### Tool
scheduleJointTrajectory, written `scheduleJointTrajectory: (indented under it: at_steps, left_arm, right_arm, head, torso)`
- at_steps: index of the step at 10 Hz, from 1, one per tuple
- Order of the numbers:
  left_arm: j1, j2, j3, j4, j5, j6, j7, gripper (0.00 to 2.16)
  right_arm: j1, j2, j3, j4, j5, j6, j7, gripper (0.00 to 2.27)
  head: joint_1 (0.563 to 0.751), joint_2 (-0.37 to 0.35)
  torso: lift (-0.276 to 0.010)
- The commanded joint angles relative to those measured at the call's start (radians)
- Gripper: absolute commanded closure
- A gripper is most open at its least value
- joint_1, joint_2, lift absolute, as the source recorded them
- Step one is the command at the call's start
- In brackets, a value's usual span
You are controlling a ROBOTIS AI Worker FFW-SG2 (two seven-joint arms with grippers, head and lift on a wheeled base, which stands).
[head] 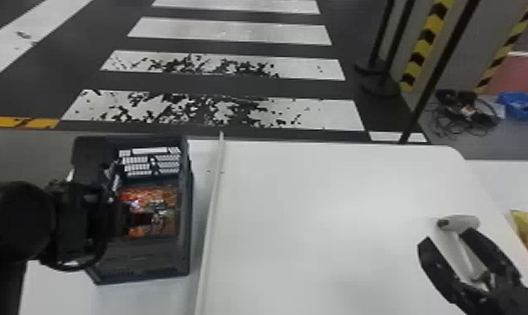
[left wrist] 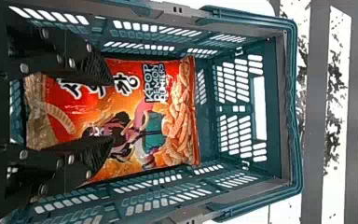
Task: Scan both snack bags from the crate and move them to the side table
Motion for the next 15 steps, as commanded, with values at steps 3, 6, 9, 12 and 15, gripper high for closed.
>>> scheduleJointTrajectory:
  at_steps: [3,6,9,12,15]
  left_arm:
    - [-0.123,-0.004,-0.013,0.155,-0.006,0.001,-0.016,0.11]
    - [-0.176,-0.009,-0.016,0.292,-0.033,-0.040,-0.022,0.11]
    - [-0.262,-0.040,-0.034,0.477,-0.076,-0.163,-0.042,0.11]
    - [-0.308,-0.075,-0.070,0.568,-0.138,-0.209,-0.042,0.11]
    - [-0.304,-0.080,-0.070,0.576,-0.152,-0.187,-0.035,0.11]
  right_arm:
    - [0.002,-0.010,-0.008,0.001,-0.006,0.000,0.000,0.12]
    - [-0.029,-0.036,-0.002,0.029,-0.007,0.009,-0.001,0.12]
    - [-0.057,-0.053,0.007,0.079,-0.020,0.003,0.000,0.12]
    - [-0.076,-0.061,0.007,0.124,-0.049,-0.018,0.014,0.12]
    - [-0.089,-0.070,0.007,0.145,-0.060,-0.031,0.022,0.12]
  head:
    - [0.695,-0.044]
    - [0.695,-0.054]
    - [0.695,-0.054]
    - [0.695,-0.077]
    - [0.695,-0.098]
  torso:
    - [-0.095]
    - [-0.095]
    - [-0.095]
    - [-0.095]
    - [-0.095]
